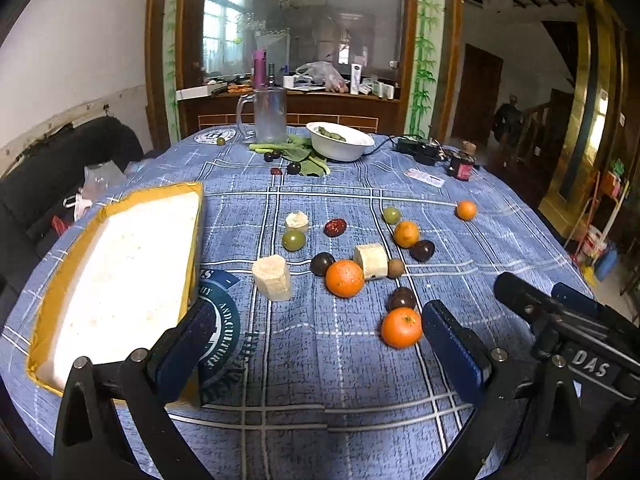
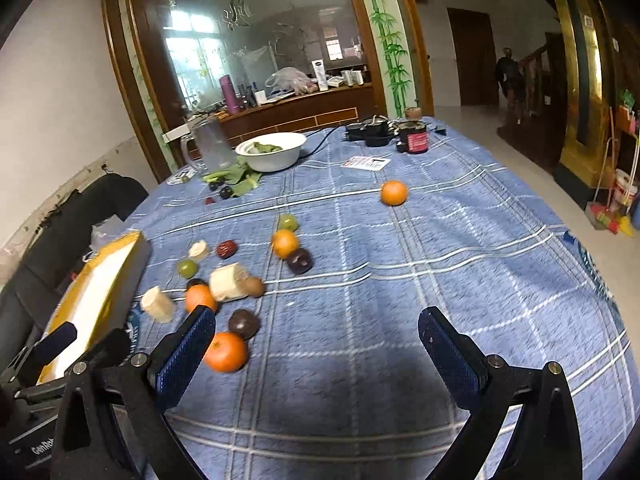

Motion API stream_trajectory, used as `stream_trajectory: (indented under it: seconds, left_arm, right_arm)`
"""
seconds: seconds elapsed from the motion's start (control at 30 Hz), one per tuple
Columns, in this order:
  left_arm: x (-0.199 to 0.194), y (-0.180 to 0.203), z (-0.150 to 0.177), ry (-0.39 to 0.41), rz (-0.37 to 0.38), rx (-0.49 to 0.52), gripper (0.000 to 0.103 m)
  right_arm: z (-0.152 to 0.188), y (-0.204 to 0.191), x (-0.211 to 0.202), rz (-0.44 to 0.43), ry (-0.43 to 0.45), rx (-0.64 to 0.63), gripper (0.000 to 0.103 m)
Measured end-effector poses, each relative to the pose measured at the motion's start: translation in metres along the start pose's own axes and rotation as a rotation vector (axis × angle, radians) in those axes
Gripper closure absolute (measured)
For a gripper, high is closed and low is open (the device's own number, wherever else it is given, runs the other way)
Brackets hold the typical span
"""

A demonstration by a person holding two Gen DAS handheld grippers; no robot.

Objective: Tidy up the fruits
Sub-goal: 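Move both tools over the scattered fruit on the table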

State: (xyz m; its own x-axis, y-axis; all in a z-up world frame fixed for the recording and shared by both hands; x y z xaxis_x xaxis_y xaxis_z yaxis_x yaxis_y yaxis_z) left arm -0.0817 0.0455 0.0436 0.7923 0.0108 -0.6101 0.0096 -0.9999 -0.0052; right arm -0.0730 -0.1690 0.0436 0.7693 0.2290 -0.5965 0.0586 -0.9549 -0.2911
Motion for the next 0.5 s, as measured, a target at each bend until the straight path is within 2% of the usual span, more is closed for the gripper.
stream_trajectory:
  seconds: [0.17, 0.5]
  left_arm:
    - [-0.008, -0.008, 0.002, -0.006, 0.001, 0.0, 0.001]
    - [-0.016, -0.01, 0.002, 0.014, -0.001, 0.019, 0.001]
  right_arm:
    - [0.014, -0.01, 0.0, 0.021, -0.048, -0.071, 0.001]
    - [0.019, -0.017, -0.01, 0.06, 0.003, -0.147, 0.002]
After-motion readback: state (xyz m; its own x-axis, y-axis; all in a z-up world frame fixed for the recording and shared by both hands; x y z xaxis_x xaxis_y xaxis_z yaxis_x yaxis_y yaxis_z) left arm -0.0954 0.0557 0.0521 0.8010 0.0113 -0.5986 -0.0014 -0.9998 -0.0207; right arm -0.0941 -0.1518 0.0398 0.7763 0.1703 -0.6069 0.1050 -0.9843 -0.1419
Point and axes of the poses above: each gripper's, at about its wrist camera, not at the fingertips, and x roughly the way its jaws point, y to its right, z to its underside, the point moved 6 cm from there along x, roughly the way its jaws point, and after that the axes turned 5 degrees about -z, right-handed, at the moved point
